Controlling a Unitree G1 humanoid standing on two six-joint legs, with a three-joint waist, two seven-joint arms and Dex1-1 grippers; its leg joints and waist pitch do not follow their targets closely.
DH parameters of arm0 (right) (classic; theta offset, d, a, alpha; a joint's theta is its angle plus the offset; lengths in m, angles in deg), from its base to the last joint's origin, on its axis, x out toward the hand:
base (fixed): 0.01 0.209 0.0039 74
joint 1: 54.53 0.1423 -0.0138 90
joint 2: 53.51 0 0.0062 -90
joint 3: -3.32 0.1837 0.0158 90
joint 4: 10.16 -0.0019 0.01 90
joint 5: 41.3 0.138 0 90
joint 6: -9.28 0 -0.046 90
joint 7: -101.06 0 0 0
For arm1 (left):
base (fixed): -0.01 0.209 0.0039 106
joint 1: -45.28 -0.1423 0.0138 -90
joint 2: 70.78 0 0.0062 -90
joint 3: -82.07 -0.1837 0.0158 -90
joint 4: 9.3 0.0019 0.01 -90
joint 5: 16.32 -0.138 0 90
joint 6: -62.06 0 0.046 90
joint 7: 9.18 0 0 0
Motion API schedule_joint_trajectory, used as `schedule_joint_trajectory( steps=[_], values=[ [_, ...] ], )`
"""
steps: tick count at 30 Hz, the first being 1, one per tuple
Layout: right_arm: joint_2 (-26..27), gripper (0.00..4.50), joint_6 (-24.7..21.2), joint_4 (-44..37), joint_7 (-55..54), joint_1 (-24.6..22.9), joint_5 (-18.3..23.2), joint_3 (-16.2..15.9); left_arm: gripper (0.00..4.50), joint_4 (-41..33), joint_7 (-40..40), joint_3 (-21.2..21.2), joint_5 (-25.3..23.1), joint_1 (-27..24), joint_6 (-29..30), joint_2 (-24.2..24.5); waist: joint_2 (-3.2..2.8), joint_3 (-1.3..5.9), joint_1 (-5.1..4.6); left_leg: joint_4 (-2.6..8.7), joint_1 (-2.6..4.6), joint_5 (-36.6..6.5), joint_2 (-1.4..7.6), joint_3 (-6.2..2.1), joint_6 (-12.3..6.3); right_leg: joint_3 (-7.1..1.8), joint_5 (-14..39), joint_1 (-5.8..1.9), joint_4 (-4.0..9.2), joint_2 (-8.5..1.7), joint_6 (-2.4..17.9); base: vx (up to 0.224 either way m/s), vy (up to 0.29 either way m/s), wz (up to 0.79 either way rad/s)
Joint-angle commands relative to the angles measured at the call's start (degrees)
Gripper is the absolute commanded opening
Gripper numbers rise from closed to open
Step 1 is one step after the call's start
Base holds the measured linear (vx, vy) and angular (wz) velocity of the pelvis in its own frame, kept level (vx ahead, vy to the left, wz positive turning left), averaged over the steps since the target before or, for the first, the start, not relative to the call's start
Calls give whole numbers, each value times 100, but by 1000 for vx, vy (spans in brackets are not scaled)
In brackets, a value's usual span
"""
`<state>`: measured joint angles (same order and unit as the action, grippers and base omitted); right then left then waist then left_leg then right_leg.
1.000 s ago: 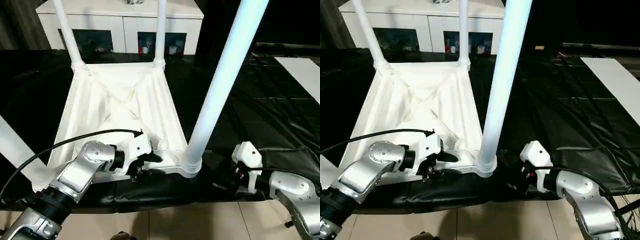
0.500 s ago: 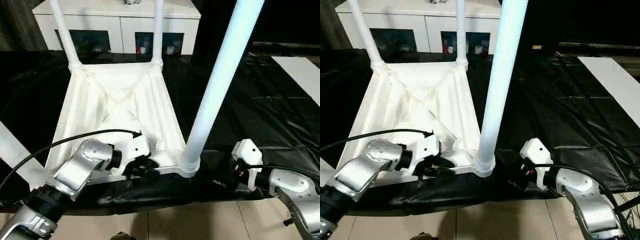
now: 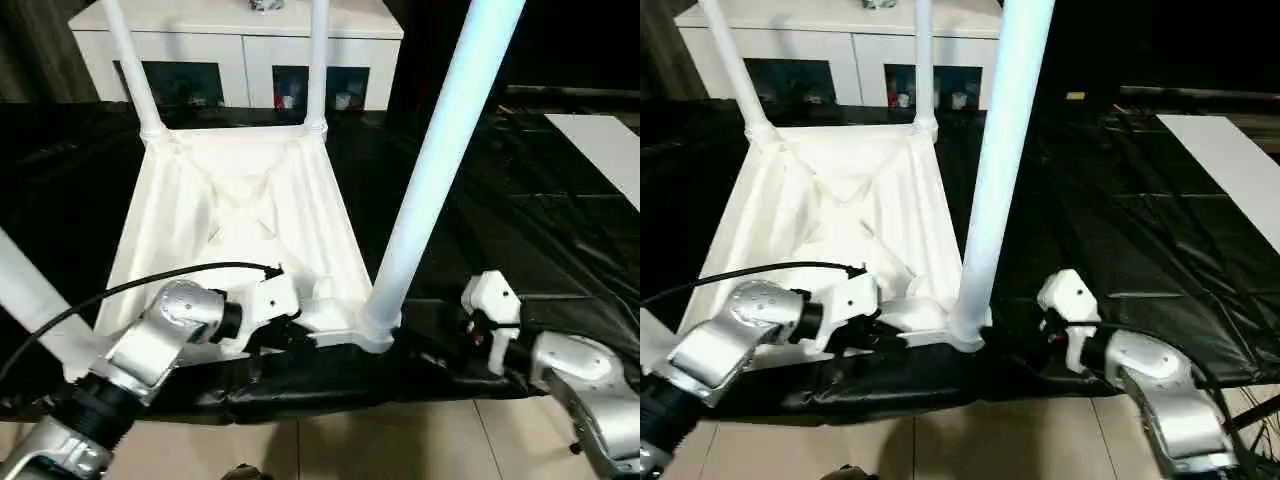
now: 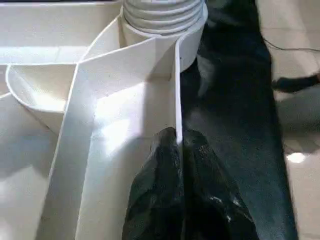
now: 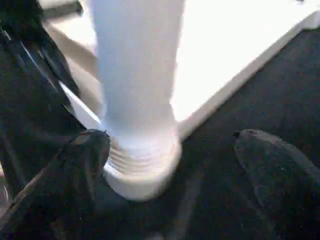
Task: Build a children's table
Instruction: Rotate leg to tighten
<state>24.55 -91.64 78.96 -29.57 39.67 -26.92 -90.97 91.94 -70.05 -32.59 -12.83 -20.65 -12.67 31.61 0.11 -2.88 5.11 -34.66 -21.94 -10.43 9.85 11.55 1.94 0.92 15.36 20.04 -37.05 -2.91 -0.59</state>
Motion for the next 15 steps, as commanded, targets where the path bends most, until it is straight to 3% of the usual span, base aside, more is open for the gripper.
schedule_joint_trajectory(
  steps=[1,2,4,15],
  values=[
    [-73,450,-34,48,157,31,146,94,6,226,332,172,-12,29,44,-55,86,266,16,459,147,-1160,403,-225,-166,-244,649,-43,544,-565,1213,0,0,0],
    [-98,450,-16,69,242,51,154,62,6,229,286,153,13,59,42,-85,123,267,3,461,109,-1080,397,-228,-200,-237,552,-69,531,-562,1192,0,0,0],
    [-154,450,13,197,442,177,137,-45,6,167,85,103,131,132,60,-155,100,288,14,438,131,-970,397,-221,-264,-232,378,-55,515,-567,1197,0,0,0],
    [-26,450,194,1174,701,943,-97,-310,6,201,-266,-19,115,263,5,-255,122,332,33,370,98,-506,370,-187,-531,-204,-432,-68,425,-542,1429,0,0,0]
  ],
)
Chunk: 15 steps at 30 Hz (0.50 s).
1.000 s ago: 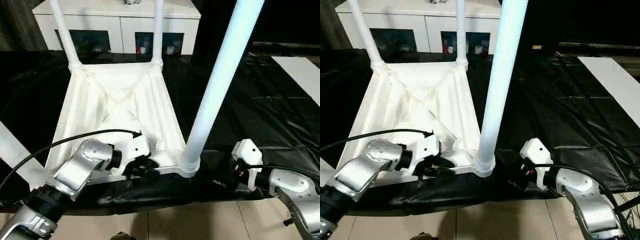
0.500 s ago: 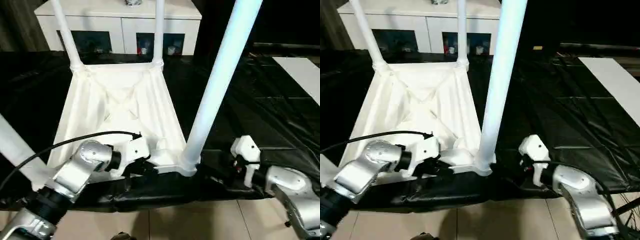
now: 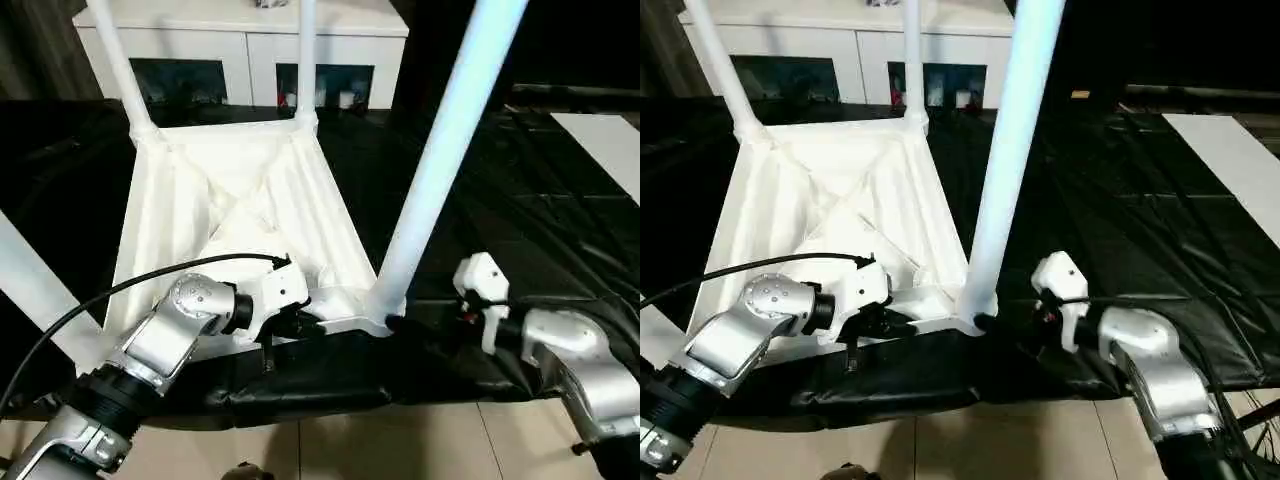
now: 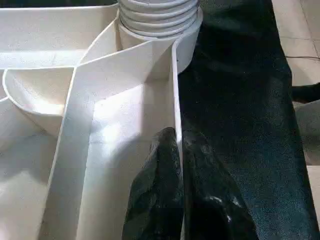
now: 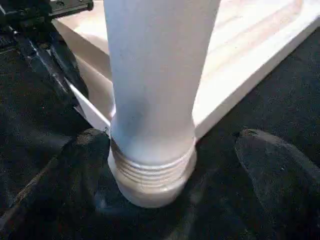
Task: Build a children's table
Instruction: Rotate leg to tighten
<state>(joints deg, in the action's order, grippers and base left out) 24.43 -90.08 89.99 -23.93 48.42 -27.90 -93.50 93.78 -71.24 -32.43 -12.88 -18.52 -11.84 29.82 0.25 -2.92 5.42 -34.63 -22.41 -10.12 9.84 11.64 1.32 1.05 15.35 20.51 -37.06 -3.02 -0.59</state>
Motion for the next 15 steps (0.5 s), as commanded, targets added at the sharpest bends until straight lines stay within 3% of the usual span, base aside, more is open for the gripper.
schedule_joint_trajectory(
  steps=[1,6,15],
  values=[
    [-18,450,35,99,187,92,4,-85,6,18,-152,-34,111,52,-76,-78,120,346,15,353,141,-516,373,-192,-503,-217,-494,-120,414,-532,1434,0,0,0],
    [5,431,73,268,339,193,24,-152,1,21,-165,-12,84,46,-65,-91,132,345,45,347,124,-472,378,-190,-572,-203,-522,-113,400,-534,1416,0,0,0],
    [120,345,219,571,443,390,17,-135,0,15,-226,-20,51,31,-62,-62,122,356,55,337,126,-387,379,-187,-588,-201,-637,-109,378,-530,1438,0,0,0]
  ],
)
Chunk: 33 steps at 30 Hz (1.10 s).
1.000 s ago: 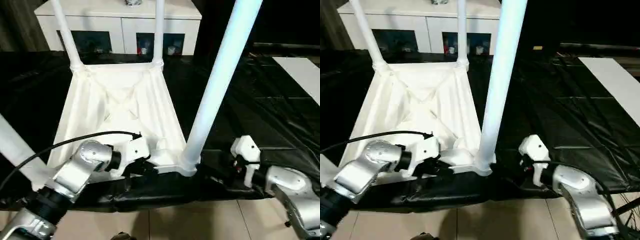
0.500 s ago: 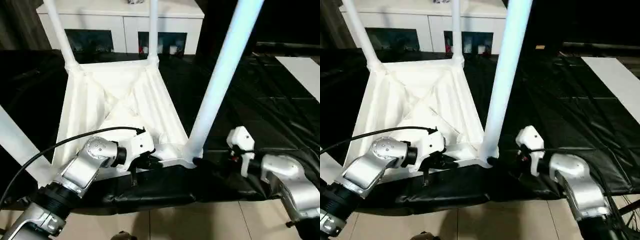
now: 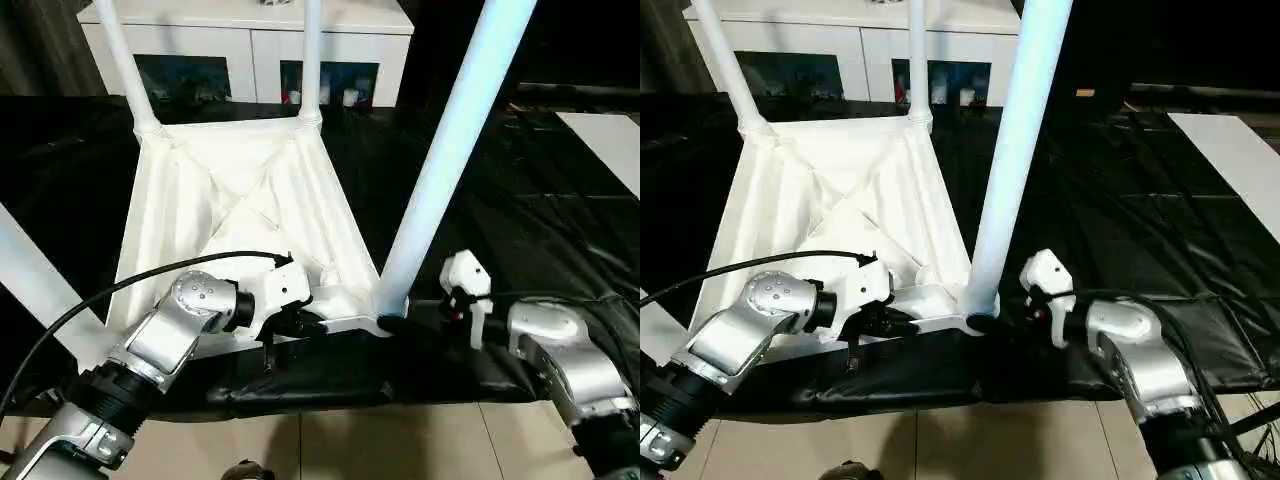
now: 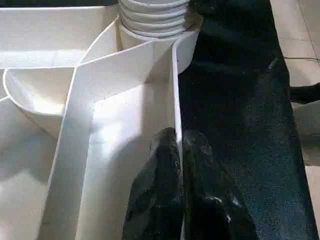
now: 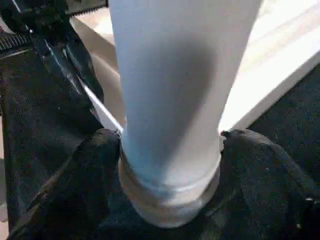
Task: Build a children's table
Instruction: Rotate leg to tighten
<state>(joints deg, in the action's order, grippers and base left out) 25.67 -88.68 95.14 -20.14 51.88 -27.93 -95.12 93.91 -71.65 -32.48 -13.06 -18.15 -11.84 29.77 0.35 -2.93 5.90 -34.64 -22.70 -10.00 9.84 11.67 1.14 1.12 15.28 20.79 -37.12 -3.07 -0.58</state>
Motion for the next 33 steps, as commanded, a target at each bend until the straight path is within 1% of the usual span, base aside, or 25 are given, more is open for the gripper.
schedule_joint_trajectory(
  steps=[1,5,6,8,9,10,11,19,21,22,23,24,25,26,27,28,29,30,31,32,33],
  values=[
    [-3,336,80,58,66,44,20,27,0,4,-185,-17,68,-7,-63,-56,116,356,5,338,154,-406,378,-189,-574,-207,-628,-136,386,-524,1440,0,0,0],
    [8,300,108,76,103,19,25,5,0,-2,-195,-38,57,-17,-58,-57,114,358,11,341,157,-422,381,-191,-560,-203,-603,-137,385,-523,1449,0,0,0],
    [14,282,106,81,112,12,31,-3,0,-5,-201,-42,55,-18,-57,-54,109,358,10,343,156,-432,380,-193,-552,-202,-590,-138,387,-521,1449,0,0,0],
    [19,273,124,99,122,9,26,-12,0,-3,-206,-45,53,-18,-57,-51,112,359,12,341,158,-441,380,-191,-544,-206,-587,-140,389,-526,1455,0,0,0],
    [22,273,136,107,126,4,17,-22,0,0,-209,-47,49,-19,-60,-48,104,364,16,339,159,-430,381,-194,-542,-205,-602,-141,384,-529,1456,0,0,0],
    [27,271,155,120,131,-2,0,-30,0,3,-215,-52,42,-19,-62,-45,109,364,16,337,156,-419,381,-192,-547,-206,-637,-140,382,-529,1458,0,0,0],
    [37,266,170,128,136,-6,-12,-30,0,4,-221,-53,34,-23,-65,-42,98,362,18,337,158,-435,378,-192,-543,-205,-628,-138,385,-527,1461,0,0,0],
    [151,264,259,172,30,-16,-2,36,0,35,-179,-49,-3,-45,-74,-63,100,364,17,341,162,-459,383,-193,-524,-203,-641,-137,384,-527,1481,0,0,0],
    [274,264,294,245,-250,-38,-63,84,0,168,94,-9,-102,-8,-70,-170,104,359,14,347,165,-487,381,-194,-510,-200,-590,-132,391,-524,1485,0,0,0],
    [366,264,321,328,-505,-44,-142,114,0,287,324,23,-188,32,-67,-261,110,349,5,358,171,-555,386,-188,-477,-203,-458,-120,409,-526,1477,0,0,0],
    [567,264,369,484,-1023,-72,-291,171,0,509,780,122,-283,119,-33,-484,92,330,-8,383,189,-720,390,-193,-379,-202,-155,-97,446,-533,1473,0,0,0],
    [680,264,368,558,-1296,-85,-354,205,0,613,992,184,-299,164,24,-609,106,319,-30,400,190,-871,383,-197,-269,-204,154,-102,480,-538,1435,0,0,0],
    [969,264,372,710,-2005,-105,-524,289,0,828,1450,289,-347,277,144,-899,111,320,-32,407,189,-914,381,-198,-205,-202,294,-103,487,-546,1409,0,0,0],
    [969,264,372,710,-2005,-105,-524,289,0,828,1450,289,-347,277,144,-899,112,295,-73,444,196,-1110,372,-202,-71,-193,659,-88,526,-536,1359,0,0,0],
    [969,263,372,710,-2005,-105,-524,289,0,828,1450,289,-347,277,144,-899,109,296,-70,456,203,-1235,381,-212,-20,-198,859,-93,544,-561,1313,0,0,0],
    [1104,263,371,763,-2331,-110,-597,327,0,909,1629,324,-362,327,199,-1024,115,297,-80,463,206,-1340,386,-219,43,-206,1080,-90,566,-572,1219,0,0,0],
    [1345,263,326,814,-2841,-87,-693,380,0,1031,1935,376,-393,422,303,-1233,92,279,-104,483,202,-1445,380,-213,88,-219,1207,-48,582,-562,1153,0,0,0],
    [1505,263,298,845,-3169,-69,-758,414,0,1111,2139,410,-418,485,365,-1368,96,267,-107,491,240,-1624,378,-217,170,-228,1434,-24,618,-570,1095,0,0,0],
    [1505,263,298,845,-3169,-69,-758,414,0,1111,2139,410,-418,485,365,-1368,94,275,-111,493,250,-1695,376,-226,196,-231,1533,-21,628,-579,1069,0,0,0],
    [1713,263,312,915,-3581,-16,-839,452,0,1193,2334,441,-428,563,405,-1538,105,286,-112,496,235,-1691,374,-234,205,-228,1542,-39,623,-581,1039,0,0,0],
    [1930,263,303,956,-3871,36,-850,479,0,1251,2516,448,-455,633,355,-1699,90,286,-118,514,209,-1594,372,-232,209,-232,1401,-42,616,-560,991,0,0,0]
  ],
)
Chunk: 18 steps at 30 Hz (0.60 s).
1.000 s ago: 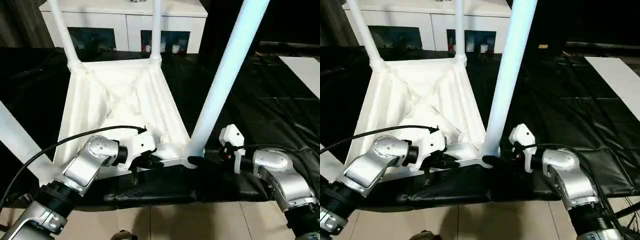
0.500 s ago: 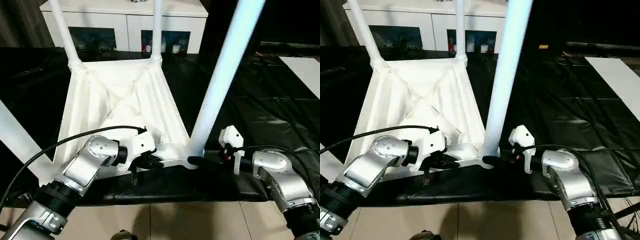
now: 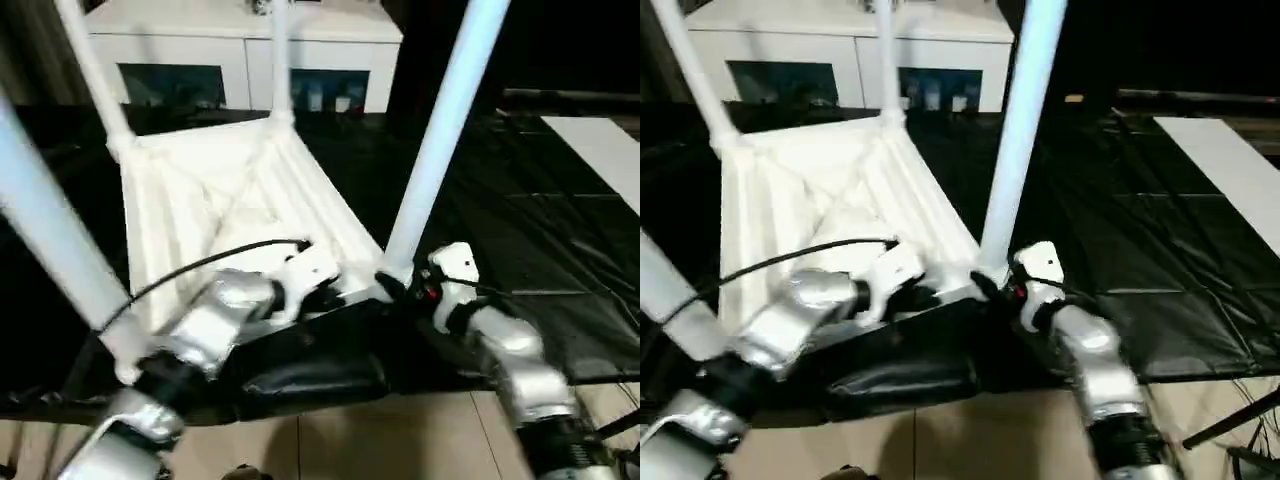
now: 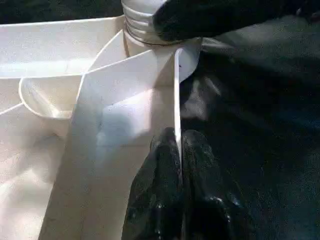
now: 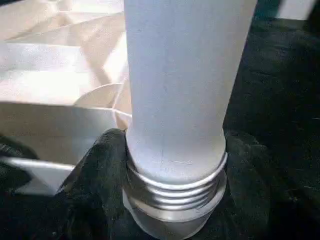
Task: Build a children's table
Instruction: Rotate leg to tighten
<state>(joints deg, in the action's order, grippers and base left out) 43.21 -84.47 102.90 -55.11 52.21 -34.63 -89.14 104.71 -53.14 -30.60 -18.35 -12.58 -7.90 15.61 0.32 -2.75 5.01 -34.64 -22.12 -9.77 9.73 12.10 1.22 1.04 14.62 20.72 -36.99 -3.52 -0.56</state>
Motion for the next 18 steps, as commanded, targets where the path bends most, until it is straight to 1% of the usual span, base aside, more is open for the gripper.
schedule_joint_trajectory(
  steps=[1,2,5,9,10,12,15,16,17,18],
  values=[
    [175,263,-118,180,-373,2,-179,-118,0,170,665,260,74,76,-39,-284,84,275,-31,509,170,-1655,383,-275,204,-233,1397,-7,610,-524,992,0,0,0],
    [362,263,-99,215,-595,43,-188,-90,0,186,675,226,55,113,-103,-393,98,284,-26,505,148,-1592,376,-277,161,-240,1309,-22,599,-529,986,0,0,0],
    [617,263,-31,257,-816,71,-348,-218,0,156,574,143,-62,116,-286,-487,92,290,-7,488,144,-1443,372,-258,72,-254,1039,-11,598,-516,961,0,0,0],
    [713,263,-37,211,-751,33,-218,-196,0,178,615,120,-141,103,-336,-448,88,282,-9,491,139,-1433,371,-255,16,-254,965,-18,595,-508,953,0,0,0],
    [717,298,-14,198,-724,29,-186,-181,0,177,593,117,-148,84,-347,-397,84,278,-6,493,144,-1475,373,-251,19,-257,1026,-8,606,-510,947,0,0,0],
    [701,335,87,136,-685,17,-168,-156,0,147,499,111,-147,27,-392,-262,77,274,-6,505,145,-1535,378,-261,44,-256,1135,-1,613,-510,927,0,0,0],
    [711,343,119,68,-685,-1,-148,-127,0,136,480,120,-144,16,-406,-241,73,261,-20,528,150,-1681,387,-267,102,-261,1302,17,629,-513,908,0,0,0],
    [696,368,124,35,-687,-15,-165,-130,0,119,464,121,-148,4,-406,-233,87,258,-22,530,153,-1702,388,-265,110,-261,1331,22,634,-509,900,0,0,0],
    [685,379,126,13,-684,-26,-173,-130,0,110,461,123,-152,-3,-407,-229,83,256,-20,532,156,-1725,390,-268,121,-262,1358,24,634,-513,896,0,0,0],
    [685,379,126,13,-684,-26,-173,-130,0,110,461,123,-152,-3,-407,-229,79,251,-22,536,160,-1776,388,-268,136,-263,1427,34,641,-510,878,0,0,0]
  ],
)
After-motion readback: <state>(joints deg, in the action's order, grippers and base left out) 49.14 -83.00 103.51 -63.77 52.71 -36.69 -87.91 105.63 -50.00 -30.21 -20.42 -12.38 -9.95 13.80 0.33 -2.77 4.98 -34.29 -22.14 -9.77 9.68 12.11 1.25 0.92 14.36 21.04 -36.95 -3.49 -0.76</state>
